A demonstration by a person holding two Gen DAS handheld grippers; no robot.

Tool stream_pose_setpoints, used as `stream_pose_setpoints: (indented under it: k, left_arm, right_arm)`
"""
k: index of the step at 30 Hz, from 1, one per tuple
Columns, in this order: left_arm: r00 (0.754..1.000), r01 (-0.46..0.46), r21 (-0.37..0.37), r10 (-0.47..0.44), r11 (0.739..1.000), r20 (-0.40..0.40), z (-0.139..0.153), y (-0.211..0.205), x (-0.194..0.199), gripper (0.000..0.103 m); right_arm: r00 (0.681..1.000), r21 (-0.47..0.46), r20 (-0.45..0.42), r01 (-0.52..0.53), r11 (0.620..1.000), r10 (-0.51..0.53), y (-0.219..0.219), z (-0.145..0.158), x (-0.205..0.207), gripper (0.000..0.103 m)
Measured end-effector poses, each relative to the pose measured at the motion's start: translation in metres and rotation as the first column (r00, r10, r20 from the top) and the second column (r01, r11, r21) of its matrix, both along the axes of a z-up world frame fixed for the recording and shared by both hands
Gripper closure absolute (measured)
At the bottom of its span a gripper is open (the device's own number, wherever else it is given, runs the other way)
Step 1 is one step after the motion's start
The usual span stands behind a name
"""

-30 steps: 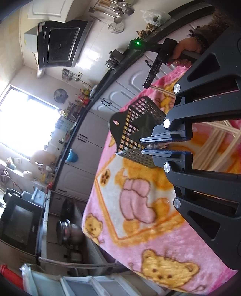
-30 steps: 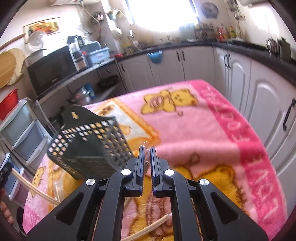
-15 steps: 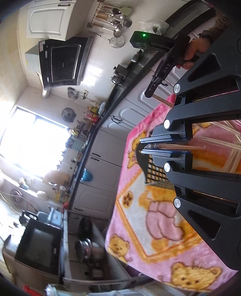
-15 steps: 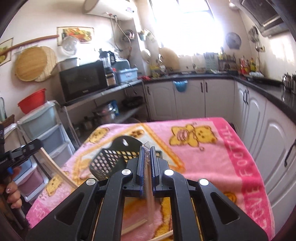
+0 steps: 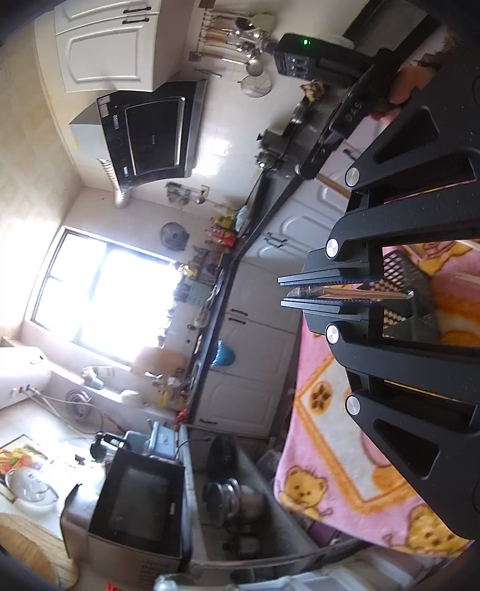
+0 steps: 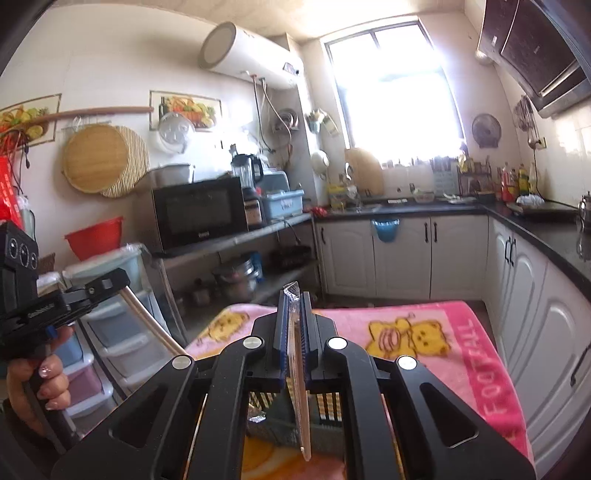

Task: Organize utensils
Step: 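Lift the chopsticks upright and lower them into the green caddy with both grippers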

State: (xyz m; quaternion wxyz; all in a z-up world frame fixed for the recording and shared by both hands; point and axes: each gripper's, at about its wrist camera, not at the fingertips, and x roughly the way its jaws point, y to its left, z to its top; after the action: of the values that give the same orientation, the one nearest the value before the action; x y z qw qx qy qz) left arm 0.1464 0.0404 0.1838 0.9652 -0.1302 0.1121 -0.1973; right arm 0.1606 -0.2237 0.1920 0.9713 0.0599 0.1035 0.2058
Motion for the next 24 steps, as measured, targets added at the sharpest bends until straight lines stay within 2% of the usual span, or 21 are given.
stream_pose_setpoints:
  k: [6, 11, 24]
  left_arm:
    - [0.999, -0.042, 0.006, 0.042, 0.999, 0.007, 0.009, 0.009, 0.014, 0.100]
    - [0.998, -0.068, 0.019, 0.068, 0.998, -0.014, 0.005, 0.013, 0.030, 0.100]
    - [0.993, -0.073, 0.064, 0.078, 0.995, -0.086, -0.037, 0.004, 0.058, 0.100]
  right_arm:
    - [0.999, 0.012, 0.050, 0.011, 1.000, -0.012, -0.001, 0.021, 0.010, 0.097]
    - [0.998, 0.013, 0.052, 0.024, 1.000, -0.024, -0.001, 0.022, 0.026, 0.097]
    - [0.996, -0.005, -0.030, 0.082, 0.997, -0.083, 0.001, -0.025, 0.062, 0.097]
